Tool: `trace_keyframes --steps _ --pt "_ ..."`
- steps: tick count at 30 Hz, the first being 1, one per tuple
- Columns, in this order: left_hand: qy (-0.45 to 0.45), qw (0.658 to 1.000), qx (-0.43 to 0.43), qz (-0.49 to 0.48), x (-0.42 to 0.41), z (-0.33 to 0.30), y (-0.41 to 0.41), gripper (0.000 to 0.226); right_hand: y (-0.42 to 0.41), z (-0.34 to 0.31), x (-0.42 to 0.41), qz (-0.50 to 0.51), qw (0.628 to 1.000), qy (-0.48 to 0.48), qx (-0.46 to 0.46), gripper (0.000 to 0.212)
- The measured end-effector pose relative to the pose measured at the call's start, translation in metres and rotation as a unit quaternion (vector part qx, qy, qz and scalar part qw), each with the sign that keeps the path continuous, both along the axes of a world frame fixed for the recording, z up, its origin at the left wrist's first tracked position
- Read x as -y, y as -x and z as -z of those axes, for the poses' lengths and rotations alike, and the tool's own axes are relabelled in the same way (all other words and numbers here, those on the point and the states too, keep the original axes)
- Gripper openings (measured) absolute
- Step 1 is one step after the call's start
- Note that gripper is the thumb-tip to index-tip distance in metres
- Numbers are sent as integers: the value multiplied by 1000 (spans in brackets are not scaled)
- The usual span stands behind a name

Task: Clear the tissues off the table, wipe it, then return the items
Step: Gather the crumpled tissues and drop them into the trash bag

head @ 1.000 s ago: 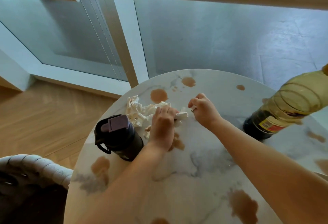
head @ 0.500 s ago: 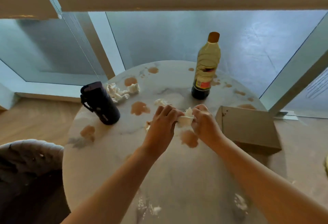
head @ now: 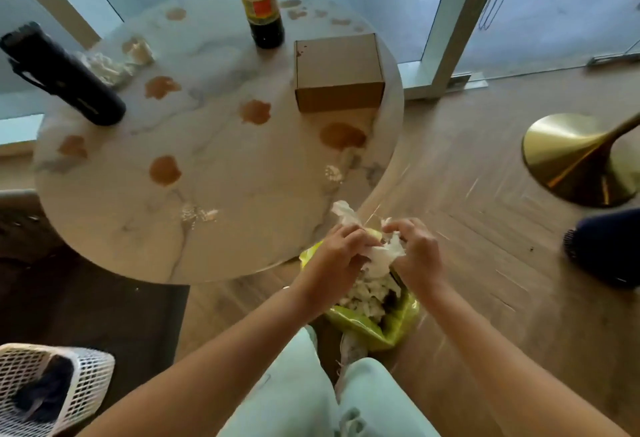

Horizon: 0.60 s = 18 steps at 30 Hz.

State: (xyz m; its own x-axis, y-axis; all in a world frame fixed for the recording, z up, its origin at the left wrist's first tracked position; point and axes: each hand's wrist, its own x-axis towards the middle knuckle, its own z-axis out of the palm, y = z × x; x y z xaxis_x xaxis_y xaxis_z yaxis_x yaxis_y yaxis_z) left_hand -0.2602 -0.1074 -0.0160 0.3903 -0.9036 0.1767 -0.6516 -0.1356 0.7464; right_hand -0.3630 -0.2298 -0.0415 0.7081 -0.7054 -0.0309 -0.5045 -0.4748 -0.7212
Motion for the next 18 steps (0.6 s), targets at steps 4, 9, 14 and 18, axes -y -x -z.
trace_keyframes --steps 4,9,14,18 --pt "-99 992 -81 -12 -12 37 23 16 38 42 -19 50 992 -99 -66 21" --pt "-196 968 -138 -74 -2 69 21 14 43 88 -23 70 966 -198 -153 23" --pt "-287 930 -207 -101 5 95 22 45 49 106 -21 88 938 -260 -209 51" --pt "-316 923 -196 -96 -3 97 15 63 59 104 -19 99 938 -241 -228 50"
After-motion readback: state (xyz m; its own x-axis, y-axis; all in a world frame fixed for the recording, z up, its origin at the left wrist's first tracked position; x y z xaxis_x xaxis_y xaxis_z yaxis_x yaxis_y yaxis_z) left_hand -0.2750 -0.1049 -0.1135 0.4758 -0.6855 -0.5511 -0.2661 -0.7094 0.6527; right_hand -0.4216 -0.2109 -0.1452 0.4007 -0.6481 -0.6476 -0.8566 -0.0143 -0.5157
